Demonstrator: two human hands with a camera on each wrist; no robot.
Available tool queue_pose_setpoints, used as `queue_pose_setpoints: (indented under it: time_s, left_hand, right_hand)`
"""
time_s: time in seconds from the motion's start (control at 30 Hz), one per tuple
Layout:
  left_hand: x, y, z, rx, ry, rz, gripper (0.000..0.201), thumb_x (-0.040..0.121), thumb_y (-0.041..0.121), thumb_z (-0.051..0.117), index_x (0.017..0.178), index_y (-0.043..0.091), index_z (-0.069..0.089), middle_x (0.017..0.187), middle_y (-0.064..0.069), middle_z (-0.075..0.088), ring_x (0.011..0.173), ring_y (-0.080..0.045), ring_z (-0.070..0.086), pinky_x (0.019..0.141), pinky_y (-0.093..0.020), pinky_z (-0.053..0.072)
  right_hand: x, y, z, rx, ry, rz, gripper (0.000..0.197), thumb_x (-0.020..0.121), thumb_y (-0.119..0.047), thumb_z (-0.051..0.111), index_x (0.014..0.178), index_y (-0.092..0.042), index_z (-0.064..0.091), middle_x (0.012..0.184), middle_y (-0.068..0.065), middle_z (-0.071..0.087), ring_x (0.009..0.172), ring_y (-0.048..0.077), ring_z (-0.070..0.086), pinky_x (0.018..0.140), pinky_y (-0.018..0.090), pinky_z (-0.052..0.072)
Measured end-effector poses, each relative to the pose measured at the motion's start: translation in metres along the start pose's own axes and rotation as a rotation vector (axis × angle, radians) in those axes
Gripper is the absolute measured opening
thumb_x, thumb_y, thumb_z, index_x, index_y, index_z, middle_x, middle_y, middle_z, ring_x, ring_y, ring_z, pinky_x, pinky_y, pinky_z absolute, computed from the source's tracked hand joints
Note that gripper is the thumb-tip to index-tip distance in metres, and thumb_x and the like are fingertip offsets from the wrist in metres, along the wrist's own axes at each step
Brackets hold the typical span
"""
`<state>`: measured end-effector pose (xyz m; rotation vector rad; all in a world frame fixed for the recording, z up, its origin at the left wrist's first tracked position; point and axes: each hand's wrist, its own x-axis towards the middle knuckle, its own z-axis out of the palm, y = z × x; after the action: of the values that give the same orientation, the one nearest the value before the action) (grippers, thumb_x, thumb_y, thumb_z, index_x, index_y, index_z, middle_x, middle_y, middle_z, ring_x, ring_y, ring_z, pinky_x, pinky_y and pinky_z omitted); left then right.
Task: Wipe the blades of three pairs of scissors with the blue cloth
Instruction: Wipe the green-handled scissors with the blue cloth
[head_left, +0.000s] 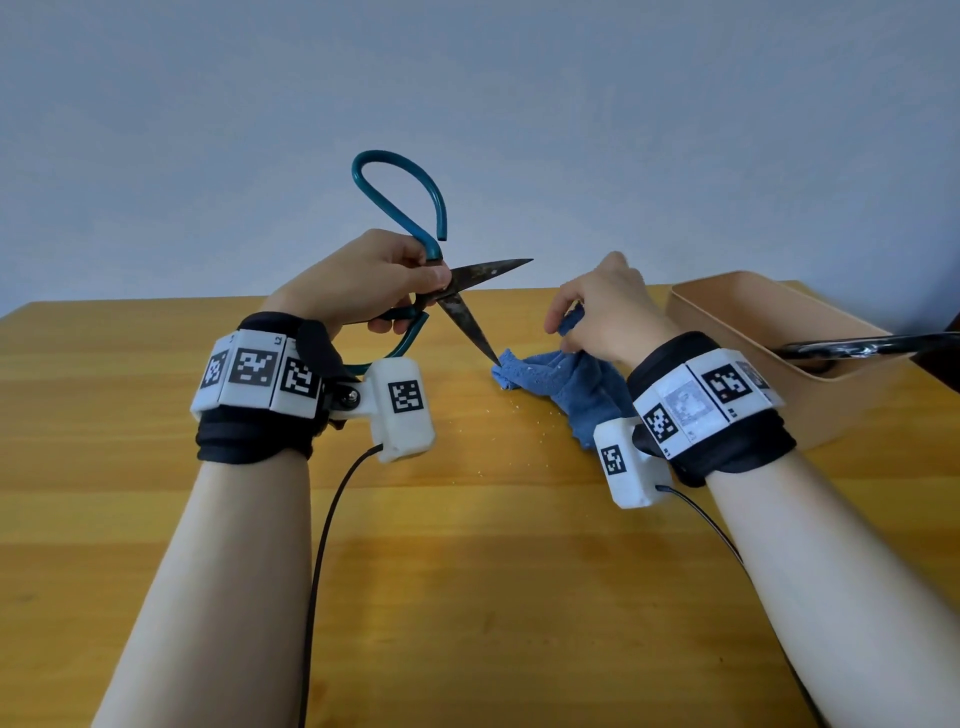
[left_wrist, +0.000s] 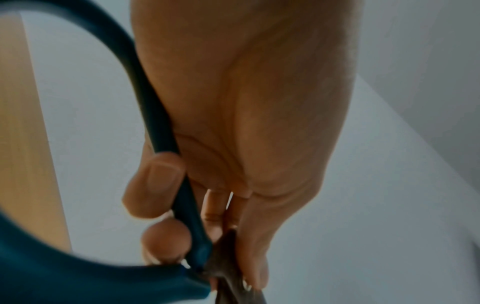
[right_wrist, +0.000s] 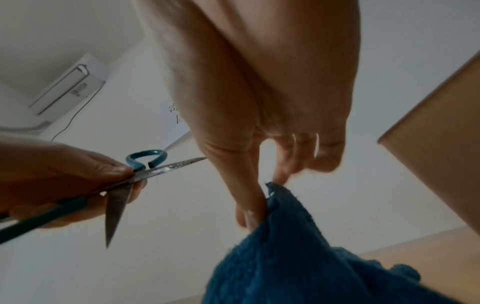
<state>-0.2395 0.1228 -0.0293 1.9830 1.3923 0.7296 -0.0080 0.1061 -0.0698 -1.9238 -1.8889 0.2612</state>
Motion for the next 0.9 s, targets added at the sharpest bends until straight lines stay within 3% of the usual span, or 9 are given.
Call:
queue_pose_setpoints:
  time_s: [0.13,0.23,0.37,0.47,0.57,0.63,0.7,0.8,0.9]
  left_hand:
    - [0.000,0.000,0.001,0.008,0.002,-0.003,0.024,0.103,0.027,0.056,0.107,0.005,0.064,0.080,-0.005,0.061,0.047,-0.008,0.051,0.046,-0.021,0.040]
    - [0.001,0.000,0.001,0.003,-0.002,0.001,0.024,0.103,0.027,0.056,0.107,0.005,0.064,0.081,-0.006,0.062,0.048,-0.008,0.051,0.046,-0.021,0.040]
    - [0.001,0.000,0.002,0.005,-0.002,0.010,0.020,0.103,0.027,0.056,0.103,0.009,0.064,0.078,-0.003,0.061,0.048,-0.008,0.051,0.047,-0.021,0.041]
    - [0.001,0.001,0.003,0.005,-0.002,0.016,0.019,0.103,0.027,0.056,0.100,0.009,0.064,0.076,-0.001,0.061,0.046,-0.007,0.051,0.046,-0.021,0.041]
    - [0.001,0.001,0.004,0.007,-0.012,0.012,0.020,0.103,0.027,0.056,0.101,0.009,0.064,0.078,-0.002,0.061,0.045,-0.006,0.050,0.046,-0.021,0.040]
    - [0.002,0.000,0.005,0.006,-0.022,0.011,0.022,0.103,0.027,0.056,0.103,0.007,0.064,0.080,-0.004,0.062,0.046,-0.006,0.050,0.046,-0.021,0.040]
    - [0.002,-0.001,0.005,0.000,-0.029,0.007,0.023,0.103,0.027,0.056,0.104,0.006,0.065,0.080,-0.004,0.062,0.047,-0.007,0.051,0.046,-0.021,0.040]
    - [0.003,-0.001,0.005,-0.016,-0.030,0.012,0.022,0.102,0.028,0.057,0.101,0.007,0.065,0.077,-0.002,0.061,0.049,-0.009,0.051,0.045,-0.021,0.041]
    - [0.003,-0.001,0.008,-0.062,-0.023,0.034,0.020,0.102,0.027,0.058,0.096,0.009,0.064,0.068,0.004,0.061,0.048,-0.009,0.052,0.044,-0.020,0.040]
  right_hand:
    - [-0.004,-0.002,-0.005,0.078,-0.008,-0.002,0.023,0.076,-0.009,0.080,0.082,-0.018,0.059,0.088,0.002,0.061,0.076,0.028,0.062,0.057,0.030,0.049]
    - [-0.008,-0.008,-0.005,0.059,-0.188,0.006,0.026,0.075,-0.019,0.084,0.080,-0.013,0.059,0.078,0.007,0.070,0.071,0.025,0.070,0.060,0.035,0.058]
    - [-0.011,-0.011,0.003,-0.157,-0.350,0.027,0.027,0.069,-0.030,0.089,0.084,-0.013,0.073,0.098,0.005,0.069,0.090,0.022,0.063,0.069,0.032,0.053]
    - [-0.013,-0.012,0.006,-0.294,-0.409,0.052,0.036,0.068,-0.022,0.090,0.099,-0.017,0.072,0.125,0.007,0.044,0.106,0.028,0.052,0.084,0.039,0.056]
    - [-0.015,-0.014,0.006,-0.353,-0.468,0.061,0.038,0.080,0.001,0.076,0.114,-0.014,0.065,0.139,0.011,0.033,0.106,0.031,0.052,0.065,0.029,0.051]
    - [-0.012,-0.012,0.002,-0.302,-0.407,0.012,0.031,0.084,0.005,0.068,0.108,-0.015,0.067,0.135,0.010,0.048,0.108,0.027,0.056,0.068,0.028,0.051]
    - [-0.008,-0.008,-0.006,-0.159,-0.283,0.002,0.028,0.084,0.006,0.063,0.094,-0.019,0.069,0.111,0.004,0.064,0.094,0.020,0.060,0.065,0.024,0.047]
    - [0.001,0.000,-0.018,0.082,-0.066,0.015,0.034,0.083,0.009,0.057,0.080,-0.023,0.068,0.084,-0.002,0.060,0.076,0.019,0.059,0.054,0.022,0.042]
    - [0.002,0.002,-0.018,0.675,0.059,0.045,0.026,0.085,0.009,0.060,0.082,-0.016,0.064,0.079,0.005,0.063,0.071,0.019,0.061,0.061,0.027,0.051]
